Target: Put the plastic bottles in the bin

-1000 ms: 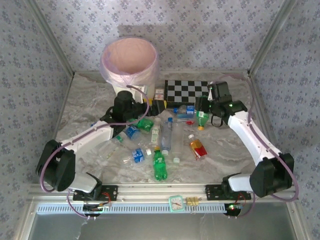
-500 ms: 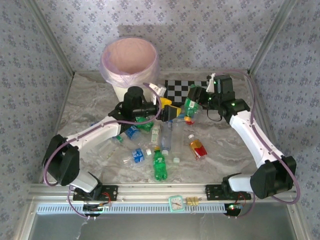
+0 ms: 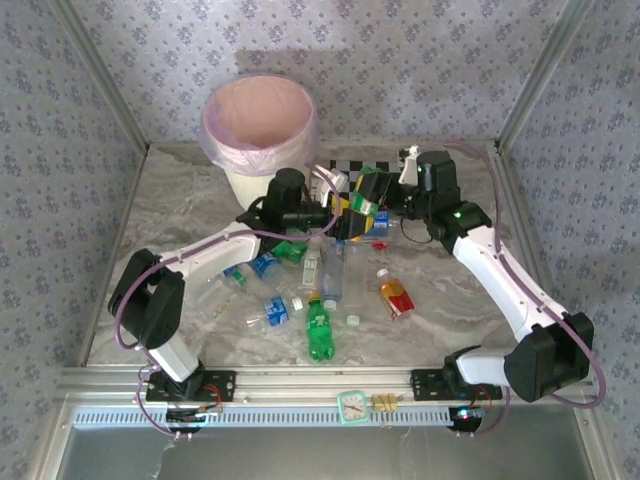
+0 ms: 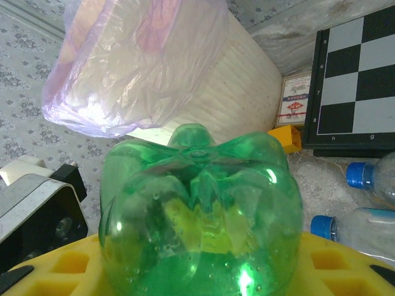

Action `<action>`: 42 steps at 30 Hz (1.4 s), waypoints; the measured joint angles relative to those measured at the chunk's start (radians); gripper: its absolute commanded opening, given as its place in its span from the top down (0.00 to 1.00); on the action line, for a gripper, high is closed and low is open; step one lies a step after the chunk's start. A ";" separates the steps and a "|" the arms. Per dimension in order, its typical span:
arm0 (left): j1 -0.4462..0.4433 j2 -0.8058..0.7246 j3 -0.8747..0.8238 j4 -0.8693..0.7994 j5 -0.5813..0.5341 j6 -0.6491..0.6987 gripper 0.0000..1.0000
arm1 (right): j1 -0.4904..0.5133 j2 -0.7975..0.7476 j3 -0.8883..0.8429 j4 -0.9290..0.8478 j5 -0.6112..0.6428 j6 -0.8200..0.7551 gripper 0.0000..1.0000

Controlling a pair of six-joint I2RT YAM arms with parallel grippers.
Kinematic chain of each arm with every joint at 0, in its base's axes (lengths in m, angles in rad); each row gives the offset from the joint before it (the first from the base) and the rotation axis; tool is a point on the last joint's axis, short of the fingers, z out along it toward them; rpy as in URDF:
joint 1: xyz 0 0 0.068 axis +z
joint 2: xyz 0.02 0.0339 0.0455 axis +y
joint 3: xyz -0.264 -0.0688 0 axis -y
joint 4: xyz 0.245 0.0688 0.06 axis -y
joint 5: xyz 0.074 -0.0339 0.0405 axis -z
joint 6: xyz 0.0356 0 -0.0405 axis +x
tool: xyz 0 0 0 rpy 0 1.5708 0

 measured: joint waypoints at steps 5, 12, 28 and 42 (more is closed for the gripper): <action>0.000 0.000 0.005 0.019 -0.017 -0.013 0.12 | 0.001 0.000 -0.012 0.007 0.001 0.006 0.48; -0.008 0.000 0.010 0.031 -0.016 -0.031 0.30 | 0.003 0.000 -0.024 0.025 0.001 0.013 0.48; -0.002 0.008 0.006 0.045 -0.084 -0.057 0.45 | -0.010 -0.044 -0.027 0.008 0.026 0.013 0.10; 0.145 -0.065 0.115 -0.192 -0.213 0.059 0.46 | -0.127 -0.212 -0.170 -0.046 0.164 -0.006 0.00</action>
